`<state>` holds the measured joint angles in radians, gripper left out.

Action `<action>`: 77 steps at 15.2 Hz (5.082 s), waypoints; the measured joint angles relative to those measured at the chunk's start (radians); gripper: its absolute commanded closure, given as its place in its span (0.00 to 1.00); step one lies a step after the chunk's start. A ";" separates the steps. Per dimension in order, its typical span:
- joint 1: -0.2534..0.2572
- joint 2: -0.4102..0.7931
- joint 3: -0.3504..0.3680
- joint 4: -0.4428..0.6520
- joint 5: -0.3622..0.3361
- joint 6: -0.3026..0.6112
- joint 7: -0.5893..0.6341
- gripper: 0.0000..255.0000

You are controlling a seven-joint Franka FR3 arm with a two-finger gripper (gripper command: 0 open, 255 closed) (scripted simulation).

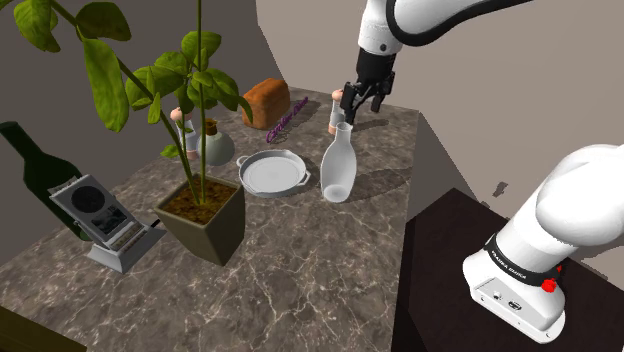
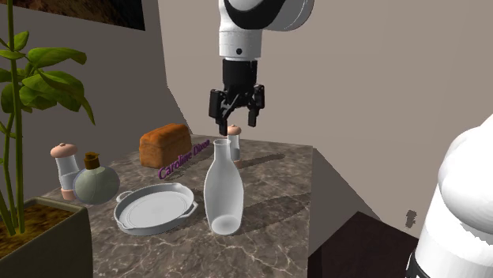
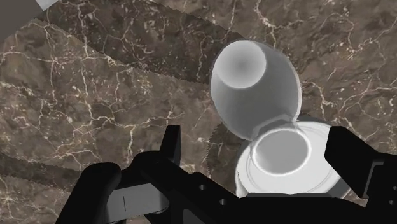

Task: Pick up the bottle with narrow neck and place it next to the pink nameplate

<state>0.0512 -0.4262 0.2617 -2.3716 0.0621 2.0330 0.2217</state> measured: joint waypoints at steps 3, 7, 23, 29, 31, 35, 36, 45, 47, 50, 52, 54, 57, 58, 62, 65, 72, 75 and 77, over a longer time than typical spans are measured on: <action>0.005 0.077 0.039 0.025 -0.007 0.055 0.051 0.00; 0.004 0.108 0.049 -0.006 -0.012 0.116 0.063 0.00; 0.002 0.135 0.055 -0.032 -0.018 0.171 0.071 1.00; 0.003 0.128 0.054 -0.022 -0.017 0.153 0.069 1.00; 0.003 0.120 0.051 -0.005 -0.015 0.129 0.066 1.00; 0.003 0.103 0.046 0.033 -0.012 0.073 0.060 1.00; 0.003 0.100 0.046 0.045 -0.012 0.058 0.061 1.00; 0.002 0.074 0.035 0.145 -0.009 -0.067 0.052 1.00; 0.003 0.065 0.033 0.163 -0.008 -0.093 0.051 1.00; 0.002 0.058 0.028 0.201 -0.008 -0.137 0.047 1.00; 0.000 0.058 0.025 0.226 -0.009 -0.163 0.043 1.00; -0.001 0.062 0.025 0.255 -0.011 -0.189 0.045 1.00; -0.002 0.067 0.024 0.299 -0.013 -0.227 0.046 1.00; -0.002 0.068 0.024 0.314 -0.013 -0.241 0.046 1.00; -0.004 0.072 0.021 0.372 -0.015 -0.295 0.045 1.00; -0.006 0.079 0.019 0.420 -0.018 -0.337 0.044 1.00; -0.010 0.104 0.019 0.539 -0.025 -0.431 0.046 1.00; -0.011 0.113 0.019 0.585 -0.027 -0.468 0.047 1.00; -0.011 0.125 0.022 0.627 -0.030 -0.498 0.051 1.00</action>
<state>0.0402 -0.3008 0.2836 -1.7446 0.0324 1.5347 0.2727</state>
